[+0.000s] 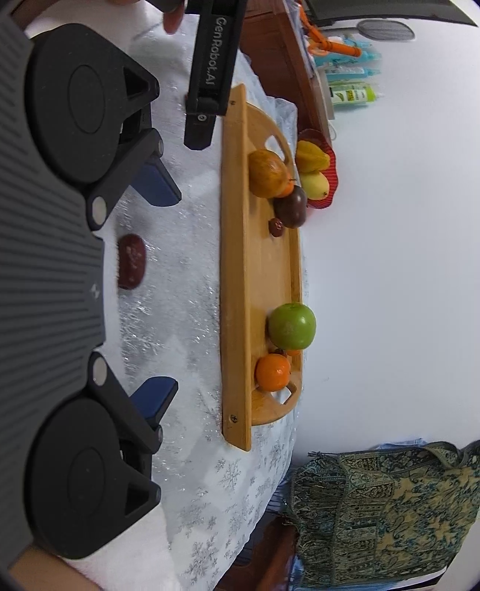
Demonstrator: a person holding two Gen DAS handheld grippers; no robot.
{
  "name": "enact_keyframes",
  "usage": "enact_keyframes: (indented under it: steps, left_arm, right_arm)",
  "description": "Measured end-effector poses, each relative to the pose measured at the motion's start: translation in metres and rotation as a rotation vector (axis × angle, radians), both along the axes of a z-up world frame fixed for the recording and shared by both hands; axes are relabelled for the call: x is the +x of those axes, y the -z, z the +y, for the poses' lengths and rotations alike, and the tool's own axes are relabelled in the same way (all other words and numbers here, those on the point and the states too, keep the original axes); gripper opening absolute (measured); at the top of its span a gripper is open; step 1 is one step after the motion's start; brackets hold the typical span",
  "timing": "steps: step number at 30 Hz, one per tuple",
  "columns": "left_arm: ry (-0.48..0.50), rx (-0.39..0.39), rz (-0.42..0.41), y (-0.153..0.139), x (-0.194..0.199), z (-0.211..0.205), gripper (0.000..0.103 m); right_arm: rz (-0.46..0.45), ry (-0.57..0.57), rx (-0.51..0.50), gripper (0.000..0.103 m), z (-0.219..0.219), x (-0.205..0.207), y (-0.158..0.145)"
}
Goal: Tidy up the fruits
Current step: 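Move both grippers back toward the two red dates left on the sheet, then close the left gripper on a red date while the right gripper grasps another date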
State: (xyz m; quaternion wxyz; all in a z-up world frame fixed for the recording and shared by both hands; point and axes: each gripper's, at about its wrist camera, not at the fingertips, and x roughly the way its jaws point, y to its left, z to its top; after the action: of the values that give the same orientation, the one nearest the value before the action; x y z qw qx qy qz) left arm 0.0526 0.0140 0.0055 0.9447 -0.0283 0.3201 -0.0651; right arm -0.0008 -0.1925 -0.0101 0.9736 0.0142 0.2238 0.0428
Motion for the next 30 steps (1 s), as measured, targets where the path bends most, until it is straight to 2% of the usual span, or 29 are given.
enact_keyframes:
  steps: [16, 24, 30]
  left_arm:
    - [-0.019, -0.001, 0.019, 0.006, 0.000, 0.001, 0.094]
    - [-0.015, 0.019, 0.009, 0.006, -0.001, -0.004, 0.080]
    - [-0.033, 0.022, -0.002, 0.005, -0.002, -0.002, 0.063]
  right_arm:
    - [0.015, 0.004, -0.051, 0.103, 0.015, -0.010, 0.009]
    - [0.025, 0.014, -0.076, 0.103, 0.020, -0.007, 0.012]
    - [0.027, 0.021, -0.084, 0.103, 0.021, -0.006, 0.013]
